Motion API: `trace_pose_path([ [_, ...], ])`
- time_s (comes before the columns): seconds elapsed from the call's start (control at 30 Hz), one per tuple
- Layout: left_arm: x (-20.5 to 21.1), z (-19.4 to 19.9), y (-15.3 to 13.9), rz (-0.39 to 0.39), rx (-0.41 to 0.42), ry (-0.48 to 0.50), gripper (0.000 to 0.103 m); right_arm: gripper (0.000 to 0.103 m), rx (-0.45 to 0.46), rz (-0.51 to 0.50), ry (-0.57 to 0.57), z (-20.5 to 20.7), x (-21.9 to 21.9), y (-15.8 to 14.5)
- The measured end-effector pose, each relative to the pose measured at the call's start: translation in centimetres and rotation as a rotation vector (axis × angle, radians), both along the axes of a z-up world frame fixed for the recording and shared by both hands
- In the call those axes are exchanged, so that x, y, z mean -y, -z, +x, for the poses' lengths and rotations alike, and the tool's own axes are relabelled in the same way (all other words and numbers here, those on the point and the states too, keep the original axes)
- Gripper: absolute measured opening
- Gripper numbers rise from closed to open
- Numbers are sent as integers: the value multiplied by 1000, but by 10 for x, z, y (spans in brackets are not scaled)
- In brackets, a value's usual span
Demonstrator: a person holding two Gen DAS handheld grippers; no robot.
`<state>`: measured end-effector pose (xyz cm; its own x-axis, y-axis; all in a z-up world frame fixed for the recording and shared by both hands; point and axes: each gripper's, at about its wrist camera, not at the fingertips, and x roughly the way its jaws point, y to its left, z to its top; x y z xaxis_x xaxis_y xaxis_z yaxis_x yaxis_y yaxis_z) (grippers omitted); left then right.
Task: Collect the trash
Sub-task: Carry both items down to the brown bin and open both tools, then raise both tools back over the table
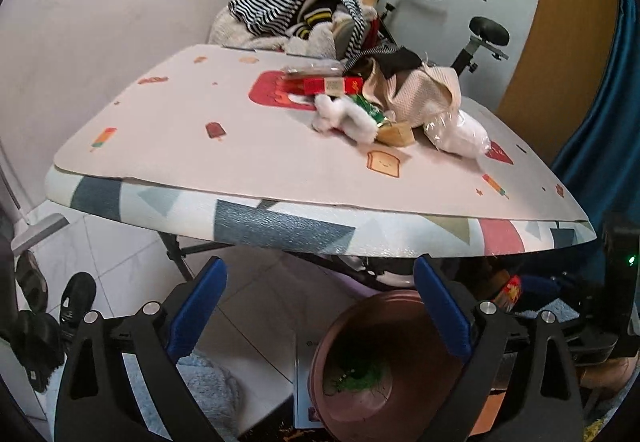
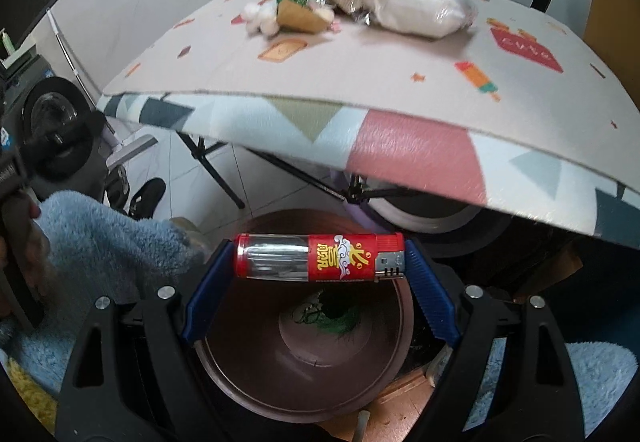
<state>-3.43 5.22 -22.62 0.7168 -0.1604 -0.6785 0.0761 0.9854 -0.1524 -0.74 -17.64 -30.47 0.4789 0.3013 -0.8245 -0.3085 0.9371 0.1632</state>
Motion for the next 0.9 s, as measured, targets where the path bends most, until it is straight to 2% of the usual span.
trace_pose_path([
  [0.27, 2, -6, 3, 4, 28, -15, 93, 83, -63, -54, -22, 1, -10, 22],
  [0.47, 0, -1, 9, -4, 11, 0, 93, 83, -112, -100, -58, 6, -25, 39],
  [0.63, -12, 1, 12, -31, 0, -28, 93, 84, -166, -156, -93, 7, -39, 54],
  [0.67, -14, 1, 13, -39, -3, -36, 93, 85, -169, -168, -95, 7, -41, 56],
  [0.73, -17, 2, 14, -51, -7, -48, 93, 93, -161, -174, -94, 6, -40, 55],
  [0.9, -21, 2, 14, -67, -11, -66, 93, 94, -119, -161, -62, 6, -32, 45],
])
